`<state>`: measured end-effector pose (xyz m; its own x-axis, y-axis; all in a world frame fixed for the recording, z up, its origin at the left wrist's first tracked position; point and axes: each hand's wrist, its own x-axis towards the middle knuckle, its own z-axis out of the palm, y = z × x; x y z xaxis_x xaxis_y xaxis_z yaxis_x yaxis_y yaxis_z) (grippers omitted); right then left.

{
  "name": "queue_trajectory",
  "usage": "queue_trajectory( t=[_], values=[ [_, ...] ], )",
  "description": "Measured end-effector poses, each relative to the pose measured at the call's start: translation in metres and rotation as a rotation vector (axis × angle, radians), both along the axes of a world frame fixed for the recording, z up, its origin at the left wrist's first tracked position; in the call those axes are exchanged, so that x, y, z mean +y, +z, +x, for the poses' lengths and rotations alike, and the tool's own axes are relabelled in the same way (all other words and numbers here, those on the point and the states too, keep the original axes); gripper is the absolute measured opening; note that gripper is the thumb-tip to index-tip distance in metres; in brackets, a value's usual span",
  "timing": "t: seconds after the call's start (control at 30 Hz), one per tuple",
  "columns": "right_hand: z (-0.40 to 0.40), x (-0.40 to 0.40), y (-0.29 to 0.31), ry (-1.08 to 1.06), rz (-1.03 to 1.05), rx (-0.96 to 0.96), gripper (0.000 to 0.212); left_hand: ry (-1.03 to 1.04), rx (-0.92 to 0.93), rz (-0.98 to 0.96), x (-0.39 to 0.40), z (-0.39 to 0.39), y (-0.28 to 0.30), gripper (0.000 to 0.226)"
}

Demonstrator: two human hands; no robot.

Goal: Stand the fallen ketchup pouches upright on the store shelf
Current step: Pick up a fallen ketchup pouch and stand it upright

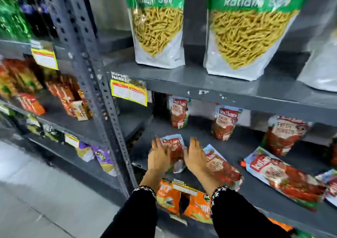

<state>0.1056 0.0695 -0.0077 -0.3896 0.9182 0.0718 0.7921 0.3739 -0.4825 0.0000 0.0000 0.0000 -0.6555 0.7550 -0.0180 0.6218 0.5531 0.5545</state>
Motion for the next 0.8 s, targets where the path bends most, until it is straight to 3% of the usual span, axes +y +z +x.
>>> queue_trajectory(
  t=[0.2, 0.27, 0.37, 0.43, 0.53, 0.67, 0.8],
  values=[
    [-0.039, 0.049, -0.009, -0.121, -0.421, 0.105, 0.045, 0.226, -0.516, -0.014, 0.041, -0.026, -0.018, 0.046],
    [-0.044, 0.055, -0.012, -0.159, -0.513, 0.15, 0.04, 0.218, -0.584, 0.038, 0.047, -0.032, -0.02, 0.038],
    [-0.043, 0.064, -0.016, -0.265, -0.639, 0.381, 0.028, 0.178, -0.625, 0.15, 0.049, -0.039, -0.02, 0.032],
    [-0.042, 0.063, -0.011, -0.306, -0.667, 0.59, 0.017, 0.117, -0.606, 0.246, 0.049, -0.044, -0.012, 0.044],
    [-0.036, 0.051, 0.006, -0.233, -0.615, 0.875, 0.03, 0.009, -0.597, 0.335, 0.053, -0.052, 0.003, 0.075],
    [-0.028, 0.031, 0.006, -0.11, -0.473, 0.781, 0.033, -0.065, -0.549, 0.372, 0.046, -0.053, 0.001, 0.065],
    [-0.022, 0.022, 0.004, -0.13, -0.426, 0.675, 0.047, 0.012, -0.706, 0.418, 0.035, -0.044, -0.011, 0.065]
  ],
)
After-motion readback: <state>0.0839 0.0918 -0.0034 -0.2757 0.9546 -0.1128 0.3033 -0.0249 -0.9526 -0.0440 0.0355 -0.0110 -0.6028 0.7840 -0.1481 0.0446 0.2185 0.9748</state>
